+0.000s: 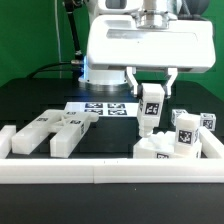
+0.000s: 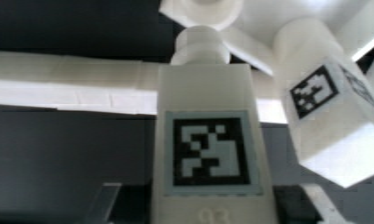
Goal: Assemble chair
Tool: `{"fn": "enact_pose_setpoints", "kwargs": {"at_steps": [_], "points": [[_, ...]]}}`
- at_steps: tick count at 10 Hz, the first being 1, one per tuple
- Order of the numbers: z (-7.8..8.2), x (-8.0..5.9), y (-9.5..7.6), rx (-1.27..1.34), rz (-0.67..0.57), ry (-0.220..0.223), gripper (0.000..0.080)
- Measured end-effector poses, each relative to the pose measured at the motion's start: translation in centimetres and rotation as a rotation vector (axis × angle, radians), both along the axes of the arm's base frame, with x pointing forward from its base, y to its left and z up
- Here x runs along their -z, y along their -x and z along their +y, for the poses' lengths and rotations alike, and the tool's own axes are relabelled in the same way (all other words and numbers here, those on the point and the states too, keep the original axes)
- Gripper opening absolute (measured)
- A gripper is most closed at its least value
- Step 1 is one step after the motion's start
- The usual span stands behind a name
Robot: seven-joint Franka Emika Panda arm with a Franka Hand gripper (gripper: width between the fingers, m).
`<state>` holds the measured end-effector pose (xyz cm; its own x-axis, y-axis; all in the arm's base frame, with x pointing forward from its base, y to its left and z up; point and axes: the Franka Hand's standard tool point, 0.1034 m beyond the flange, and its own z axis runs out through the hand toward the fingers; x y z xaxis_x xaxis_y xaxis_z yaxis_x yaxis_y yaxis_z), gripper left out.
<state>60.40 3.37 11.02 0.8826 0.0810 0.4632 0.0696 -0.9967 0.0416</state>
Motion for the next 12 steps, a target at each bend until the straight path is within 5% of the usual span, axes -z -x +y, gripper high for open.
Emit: {"fn": "enact_pose_setpoints", "kwargs": {"at_steps": [4,12], "points": [[0.0,0.2,0.1,-0.004,0.004,0.002,0.0291],[0.8,2.7,0.9,-0.019,0.040,0.009,0.0291]]}}
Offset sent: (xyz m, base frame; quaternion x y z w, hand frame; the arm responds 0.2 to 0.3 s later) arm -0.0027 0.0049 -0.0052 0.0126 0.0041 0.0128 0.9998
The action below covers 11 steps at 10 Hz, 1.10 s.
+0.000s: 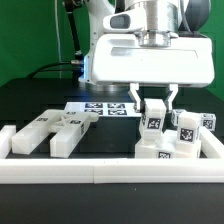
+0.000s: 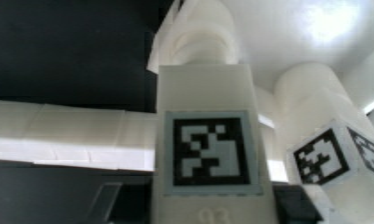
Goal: Assemble chair
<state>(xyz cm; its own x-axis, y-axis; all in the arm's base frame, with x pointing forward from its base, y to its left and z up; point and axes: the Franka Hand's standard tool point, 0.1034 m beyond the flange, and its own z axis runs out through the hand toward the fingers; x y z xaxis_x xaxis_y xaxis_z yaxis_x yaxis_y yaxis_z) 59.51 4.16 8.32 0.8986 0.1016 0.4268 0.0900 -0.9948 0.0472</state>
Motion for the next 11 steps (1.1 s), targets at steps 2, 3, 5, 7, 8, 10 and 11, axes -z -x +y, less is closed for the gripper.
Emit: {"fn": "enact_pose_setpoints", "kwargs": {"at_steps": [2,3,5,7,8,10,11], "points": [[-0.05,0.06,-0.15,-0.001,-0.019,0.003,0.0291],[-0.13,0.04,-0.19,-0.003,-0.040,0.006,0.0291],[-0.18,0.04,-0.24,-0.006,-0.111,0.013,0.0291],[-0.21,0.04,-0.26,-0.012,-0.156,0.020,0.0291],[-0.24,0.03,-0.29,-0.015,-0.154,0.022,0.0291],[-0.23,0.21,-0.22,-0.019,-0.132,0.023,0.0368],[-0.24,0.24,-0.20,-0.020,-0.131,0.024,0.0529]]}}
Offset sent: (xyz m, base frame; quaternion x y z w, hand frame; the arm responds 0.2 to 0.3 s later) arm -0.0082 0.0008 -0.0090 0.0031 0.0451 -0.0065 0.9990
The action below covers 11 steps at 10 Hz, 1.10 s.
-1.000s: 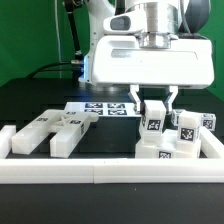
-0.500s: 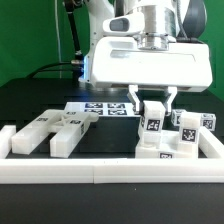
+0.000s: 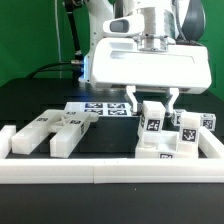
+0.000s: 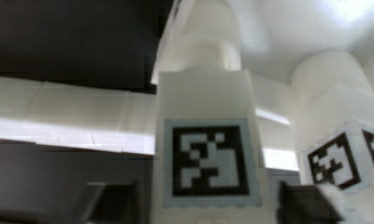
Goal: Assemble chair
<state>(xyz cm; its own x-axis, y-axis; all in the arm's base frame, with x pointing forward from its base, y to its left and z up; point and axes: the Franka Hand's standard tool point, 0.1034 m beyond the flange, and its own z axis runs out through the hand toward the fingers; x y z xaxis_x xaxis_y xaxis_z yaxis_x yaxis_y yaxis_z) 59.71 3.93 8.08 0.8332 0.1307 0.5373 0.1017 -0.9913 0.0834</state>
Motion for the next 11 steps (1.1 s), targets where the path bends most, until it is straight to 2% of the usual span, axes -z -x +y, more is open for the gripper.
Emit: {"fn": "enact_pose_setpoints", "kwargs": {"at_steps": [1,2,6,11], "points": [[0.0,0.0,0.0,-0.001,0.001,0.000,0.0529],[0.0,0.0,0.0,-0.001,0.002,0.001,0.0623],[-0.5,0.0,0.0,-0.013,0.010,0.013,0.0649],[-0.9,-2.7,-0.6,-0.023,0.077,0.008,0.0649]]}}
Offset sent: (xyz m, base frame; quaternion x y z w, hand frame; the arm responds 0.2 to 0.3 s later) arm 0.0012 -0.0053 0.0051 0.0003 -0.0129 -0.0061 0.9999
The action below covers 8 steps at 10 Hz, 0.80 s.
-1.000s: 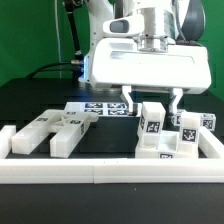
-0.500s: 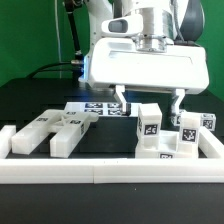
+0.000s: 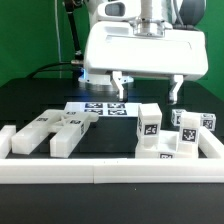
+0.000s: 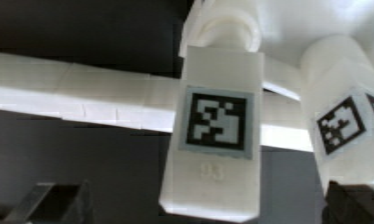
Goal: Assemble chair
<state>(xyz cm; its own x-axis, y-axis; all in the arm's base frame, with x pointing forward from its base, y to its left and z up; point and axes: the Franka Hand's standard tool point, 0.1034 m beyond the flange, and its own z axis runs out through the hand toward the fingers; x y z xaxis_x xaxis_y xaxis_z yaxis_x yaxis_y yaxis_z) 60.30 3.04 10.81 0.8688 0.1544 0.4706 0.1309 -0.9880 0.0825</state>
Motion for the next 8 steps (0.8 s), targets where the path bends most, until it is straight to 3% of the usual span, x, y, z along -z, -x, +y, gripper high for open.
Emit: {"fn": "enact_pose_setpoints", "kwargs": {"at_steps": [2,7,8], "points": [[0.1,0.6,0.2,-0.001,0.016,0.000,0.0649],[1.0,1.0,-0.4,-0.010,0.375,-0.029,0.0649],[1.2,1.1,0.2,-0.014,0.469,-0.032,0.0649]]}}
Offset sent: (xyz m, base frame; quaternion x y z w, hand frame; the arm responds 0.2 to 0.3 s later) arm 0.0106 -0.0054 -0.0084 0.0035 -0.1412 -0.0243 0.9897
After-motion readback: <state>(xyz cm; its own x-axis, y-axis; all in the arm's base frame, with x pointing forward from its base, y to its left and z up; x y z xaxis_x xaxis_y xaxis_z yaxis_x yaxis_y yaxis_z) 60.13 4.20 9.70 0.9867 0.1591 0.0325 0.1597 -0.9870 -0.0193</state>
